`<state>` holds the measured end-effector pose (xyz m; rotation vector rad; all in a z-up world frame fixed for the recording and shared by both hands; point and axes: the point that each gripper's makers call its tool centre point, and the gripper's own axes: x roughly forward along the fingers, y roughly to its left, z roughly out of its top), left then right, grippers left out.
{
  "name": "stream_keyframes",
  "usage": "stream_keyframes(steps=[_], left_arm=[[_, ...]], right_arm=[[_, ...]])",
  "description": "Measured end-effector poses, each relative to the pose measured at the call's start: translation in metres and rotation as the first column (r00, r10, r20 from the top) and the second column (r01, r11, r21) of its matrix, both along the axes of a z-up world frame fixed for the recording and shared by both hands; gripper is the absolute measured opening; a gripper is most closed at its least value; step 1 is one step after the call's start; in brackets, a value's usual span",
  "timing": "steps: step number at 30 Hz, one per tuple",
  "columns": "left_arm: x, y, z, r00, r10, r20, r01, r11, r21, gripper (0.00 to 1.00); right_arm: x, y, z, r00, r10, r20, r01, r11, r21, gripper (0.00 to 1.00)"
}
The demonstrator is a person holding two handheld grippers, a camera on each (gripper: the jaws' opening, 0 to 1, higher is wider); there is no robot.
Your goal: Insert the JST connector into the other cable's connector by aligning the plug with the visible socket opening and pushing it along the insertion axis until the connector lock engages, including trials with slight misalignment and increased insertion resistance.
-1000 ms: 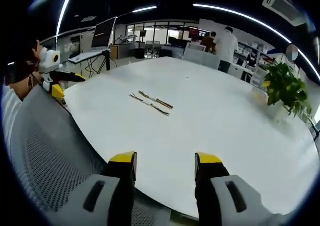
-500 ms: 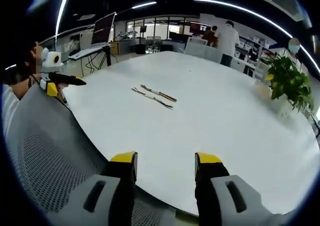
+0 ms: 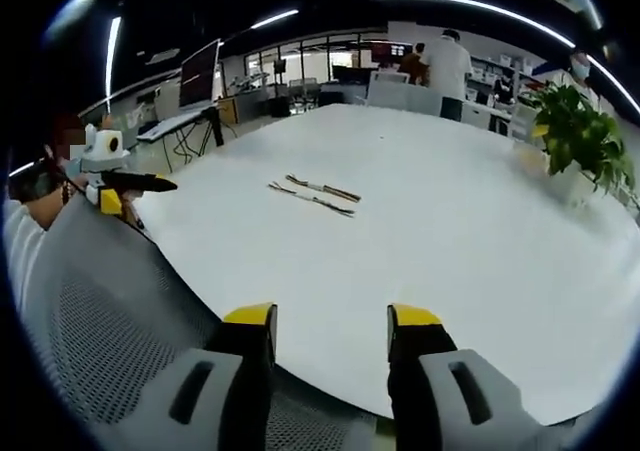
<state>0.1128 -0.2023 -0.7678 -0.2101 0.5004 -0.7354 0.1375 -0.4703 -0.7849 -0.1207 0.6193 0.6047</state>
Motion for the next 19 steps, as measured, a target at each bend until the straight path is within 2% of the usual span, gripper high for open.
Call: stream_keyframes(steps=[9,19], left_arm=[[-0.0007,0.0028,-0.0026,0.999,0.033,-0.032,-0.034,0.999,-0.021,0.98],[-0.0019,0.0041,-0.0055,0.997,0.05,-0.051,-0.051,0.999,-0.005,0.98]], right_arm=[[-0.0046,0.0036,-0.0032,0.999,0.022,-0.023,-0.022,1.0,0.008,0.43],[-0.0031,0.0045,0.004,1.0,0.004,0.0,-0.004,0.997,0.081,0.44]])
